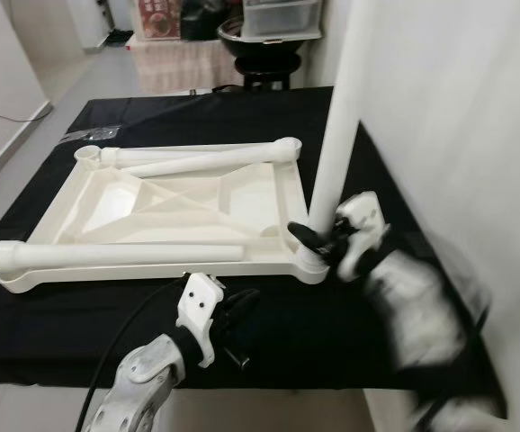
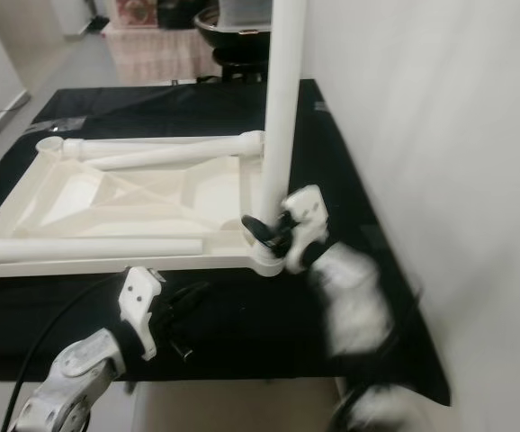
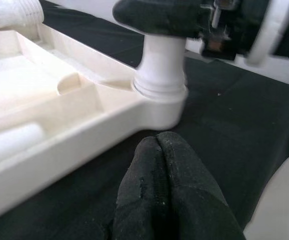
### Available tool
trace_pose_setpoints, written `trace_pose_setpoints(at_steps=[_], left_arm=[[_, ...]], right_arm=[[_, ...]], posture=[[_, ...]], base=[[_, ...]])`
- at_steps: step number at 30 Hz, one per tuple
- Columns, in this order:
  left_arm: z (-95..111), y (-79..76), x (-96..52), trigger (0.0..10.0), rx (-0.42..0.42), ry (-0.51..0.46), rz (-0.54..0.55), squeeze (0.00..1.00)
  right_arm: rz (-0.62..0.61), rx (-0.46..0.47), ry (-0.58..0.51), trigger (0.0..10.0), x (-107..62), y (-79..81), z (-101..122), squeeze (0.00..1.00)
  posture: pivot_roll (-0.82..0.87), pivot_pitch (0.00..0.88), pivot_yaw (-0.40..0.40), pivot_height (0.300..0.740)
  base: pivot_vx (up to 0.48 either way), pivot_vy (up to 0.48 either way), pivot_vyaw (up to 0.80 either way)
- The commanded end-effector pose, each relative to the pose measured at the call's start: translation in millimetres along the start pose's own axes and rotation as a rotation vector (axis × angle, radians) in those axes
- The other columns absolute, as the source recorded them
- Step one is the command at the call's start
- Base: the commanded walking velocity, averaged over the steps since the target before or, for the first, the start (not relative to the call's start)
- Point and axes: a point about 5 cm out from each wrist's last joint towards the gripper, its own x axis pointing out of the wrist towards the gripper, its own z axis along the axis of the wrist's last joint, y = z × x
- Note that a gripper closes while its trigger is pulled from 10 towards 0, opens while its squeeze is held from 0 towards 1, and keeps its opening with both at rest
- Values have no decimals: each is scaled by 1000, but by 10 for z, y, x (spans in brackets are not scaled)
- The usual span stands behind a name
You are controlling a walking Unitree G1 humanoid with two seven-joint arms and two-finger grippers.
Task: Building children table
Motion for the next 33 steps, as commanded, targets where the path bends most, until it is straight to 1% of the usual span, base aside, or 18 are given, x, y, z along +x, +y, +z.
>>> trace_pose_setpoints(at_steps=[1,2,6,9,10,11,13,14,15,16,18,21,22,24,25,27,30,33], left_arm=[[-14,61,-28,10000,5,16,7,0],[-14,61,-28,10000,5,16,7,0],[-19,65,21,10000,9,22,-13,0],[-19,76,36,10000,13,20,-3,0],[-20,84,37,10000,12,17,9,0],[-22,89,39,10000,12,16,18,0],[-22,89,39,10000,12,16,18,0],[-24,89,43,10000,12,16,20,0],[-28,88,49,10000,11,18,17,0],[-28,88,49,10000,11,18,17,0],[-36,77,61,10000,9,21,6,0],[-45,69,76,10000,6,22,0,0],[-47,67,80,10000,6,22,-1,0],[-49,66,82,10000,5,21,-2,0],[-57,58,86,10000,5,20,-1,0],[-57,58,86,10000,5,20,-1,0],[-63,45,82,10000,5,18,5,0],[-64,38,79,10000,4,17,8,0]], right_arm=[[123,-60,90,0,-21,233,-169,0],[123,-60,90,0,-21,233,-169,0],[149,-17,211,0,53,176,-380,0],[168,-26,208,0,82,196,-366,0],[163,-6,188,9333,86,183,-335,0],[169,46,169,10000,88,163,-307,0],[169,46,169,10000,88,163,-307,0],[174,88,152,10000,81,148,-265,478],[239,144,126,10000,87,164,-201,1000],[239,144,126,10000,87,164,-201,1000],[375,123,73,10000,85,201,4,1000],[556,56,31,10000,122,98,221,1000],[615,19,32,10000,137,44,265,655],[649,-7,36,10000,146,10,289,655],[733,-61,46,10000,214,-117,380,0],[733,-61,46,10000,214,-117,380,0],[843,-103,88,10000,278,-259,453,0],[842,-98,123,10000,357,-364,456,0]], posture=[[-167,148,41,740],[-167,148,41,740],[-126,124,23,740],[-144,118,32,740],[-134,114,29,740],[-135,108,31,740],[-135,108,31,740],[-132,105,31,740],[-129,99,30,740],[-129,99,30,740],[-130,94,32,740],[-128,84,25,740],[-127,83,23,740],[-127,83,23,740],[-114,75,13,740],[-114,75,13,740],[-102,72,5,740],[-98,75,3,740]], base=[[0,0,0],[0,0,0],[0,0,0],[0,0,0],[0,0,0],[0,0,0],[0,0,0],[0,0,0],[0,0,0],[0,0,0],[0,0,0],[0,0,0],[0,0,0],[0,0,0],[0,0,0],[0,0,0],[0,0,0],[0,0,0]])
